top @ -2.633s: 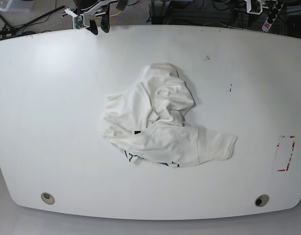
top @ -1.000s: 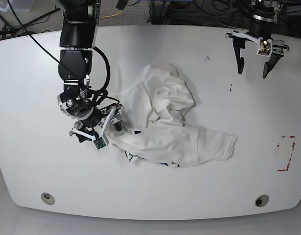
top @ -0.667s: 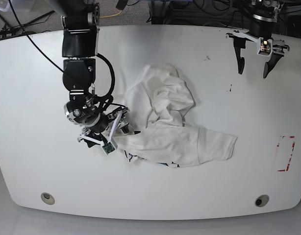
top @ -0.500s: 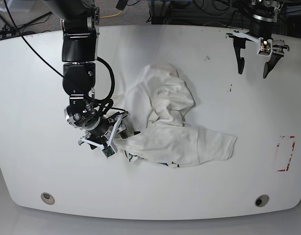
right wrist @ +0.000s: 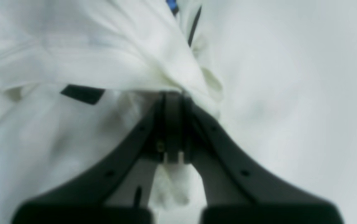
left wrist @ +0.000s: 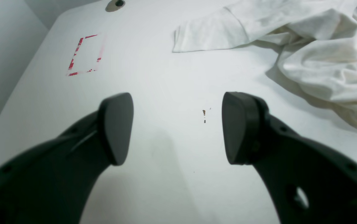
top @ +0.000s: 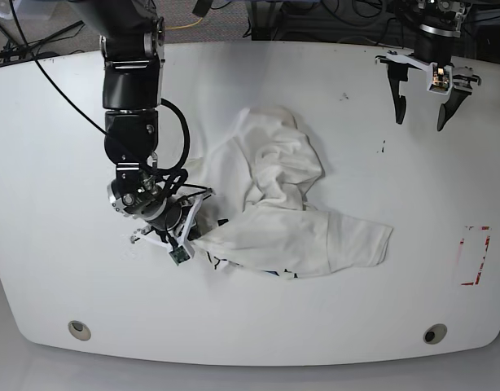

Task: Fold the T-shirt properly
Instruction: 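Grasp the shirt with the left gripper and lift it with both grippers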

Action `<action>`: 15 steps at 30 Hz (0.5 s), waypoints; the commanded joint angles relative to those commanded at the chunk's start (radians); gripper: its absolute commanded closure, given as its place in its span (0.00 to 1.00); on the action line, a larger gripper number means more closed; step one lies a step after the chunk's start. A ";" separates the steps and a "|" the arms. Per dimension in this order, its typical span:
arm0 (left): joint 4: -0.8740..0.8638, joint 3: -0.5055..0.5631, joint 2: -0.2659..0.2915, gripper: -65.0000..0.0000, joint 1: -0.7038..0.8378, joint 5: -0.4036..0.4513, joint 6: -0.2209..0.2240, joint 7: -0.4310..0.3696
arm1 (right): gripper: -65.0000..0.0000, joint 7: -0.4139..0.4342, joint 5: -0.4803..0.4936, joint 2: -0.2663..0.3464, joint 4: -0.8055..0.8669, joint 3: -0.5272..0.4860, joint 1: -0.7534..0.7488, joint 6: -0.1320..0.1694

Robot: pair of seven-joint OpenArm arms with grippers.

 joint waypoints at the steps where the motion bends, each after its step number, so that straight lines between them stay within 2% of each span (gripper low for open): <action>1: 0.000 0.003 0.000 0.36 -0.006 0.000 0.000 0.002 | 1.00 -0.026 0.000 0.000 0.041 -0.002 -0.003 0.000; 6: 0.000 0.055 0.000 0.36 -0.012 0.000 -0.002 0.052 | 1.00 -0.078 0.000 0.000 0.206 -0.003 0.012 0.000; 11: -0.014 0.186 -0.005 0.36 -0.071 0.002 -0.003 0.071 | 1.00 -0.097 0.000 0.000 0.322 -0.005 0.049 0.006; 15: -0.028 0.285 -0.005 0.36 -0.124 0.043 -0.003 0.163 | 1.00 -0.097 0.000 0.000 0.367 -0.005 0.083 0.006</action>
